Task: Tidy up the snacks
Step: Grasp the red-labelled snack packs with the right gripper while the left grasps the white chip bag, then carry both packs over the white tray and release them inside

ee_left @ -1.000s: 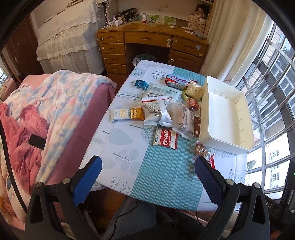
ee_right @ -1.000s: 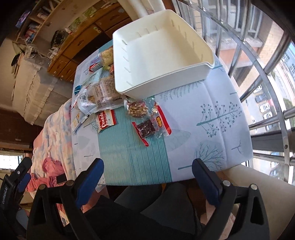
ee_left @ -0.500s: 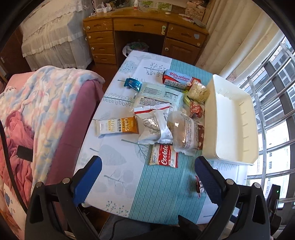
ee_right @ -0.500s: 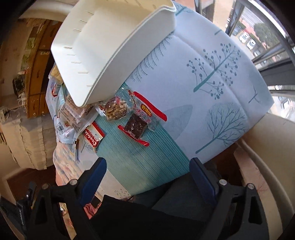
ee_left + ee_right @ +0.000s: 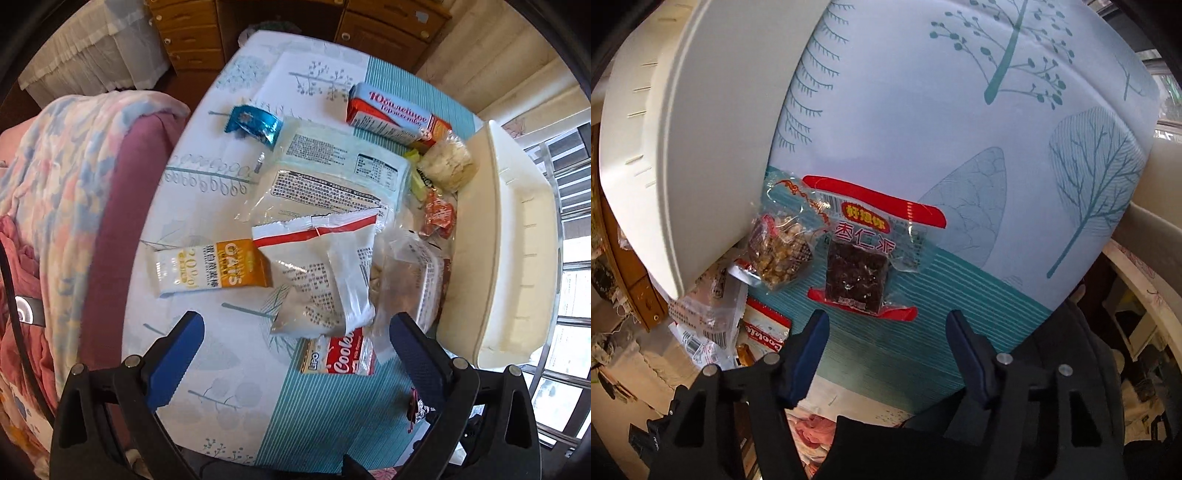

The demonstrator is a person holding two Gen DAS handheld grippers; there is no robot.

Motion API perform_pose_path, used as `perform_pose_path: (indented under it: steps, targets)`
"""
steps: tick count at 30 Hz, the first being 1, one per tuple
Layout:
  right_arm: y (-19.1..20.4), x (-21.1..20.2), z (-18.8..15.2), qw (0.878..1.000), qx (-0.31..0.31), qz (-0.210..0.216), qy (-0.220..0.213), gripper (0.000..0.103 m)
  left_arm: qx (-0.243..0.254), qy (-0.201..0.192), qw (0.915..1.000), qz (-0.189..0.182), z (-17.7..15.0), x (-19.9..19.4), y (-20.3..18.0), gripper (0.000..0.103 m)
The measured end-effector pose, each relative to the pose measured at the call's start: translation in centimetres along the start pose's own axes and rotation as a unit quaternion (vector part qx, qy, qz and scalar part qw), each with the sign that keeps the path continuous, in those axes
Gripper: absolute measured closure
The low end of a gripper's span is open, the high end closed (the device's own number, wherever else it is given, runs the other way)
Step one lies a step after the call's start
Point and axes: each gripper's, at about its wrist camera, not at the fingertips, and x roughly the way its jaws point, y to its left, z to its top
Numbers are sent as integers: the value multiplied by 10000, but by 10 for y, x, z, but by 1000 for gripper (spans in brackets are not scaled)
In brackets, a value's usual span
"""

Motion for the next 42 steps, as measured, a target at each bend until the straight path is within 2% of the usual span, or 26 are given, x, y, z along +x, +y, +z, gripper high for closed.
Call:
perform_pose_path:
  steps: [6,8,10,11,13,15,27,29,37,38,40,42]
  targets:
    - [7,14,6,9995,238,-43,-183,46,124,354,9991,-172,17,31,-4,7]
    - [11,11,7,9989,268,-143,-352,46,102,457,9987,-224,21,40,-4,13]
    - [19,6,11,9981,211,-285,-496,46,57,579,9978,-308,23,47,-2,24]
    - [21,5,12,9978,201,-331,-535,46,27,644,9973,-360,24,51,-2,25]
    - [24,2,14,9972,195,-427,-588,46,22,731,9965,-393,25,58,-2,38]
    - [28,1,15,9965,153,-526,-626,46,36,781,9961,-414,27,63,-4,44]
    - [54,5,16,9926,-172,-935,-749,45,122,666,9960,-591,36,65,-6,57]
    - [68,0,7,9917,-228,-975,-806,43,140,666,9957,-632,35,63,-5,57]
    - [90,28,5,9888,-441,-1186,-797,42,275,690,9944,-758,32,53,-2,58]
    - [91,29,8,9877,-510,-1225,-828,43,298,696,9941,-783,32,53,-1,58]
    - [96,27,7,9863,-651,-1222,-897,59,322,695,9936,-826,30,52,-3,58]
    - [102,27,3,9851,-715,-1239,-952,61,330,659,9932,-902,29,49,-3,58]
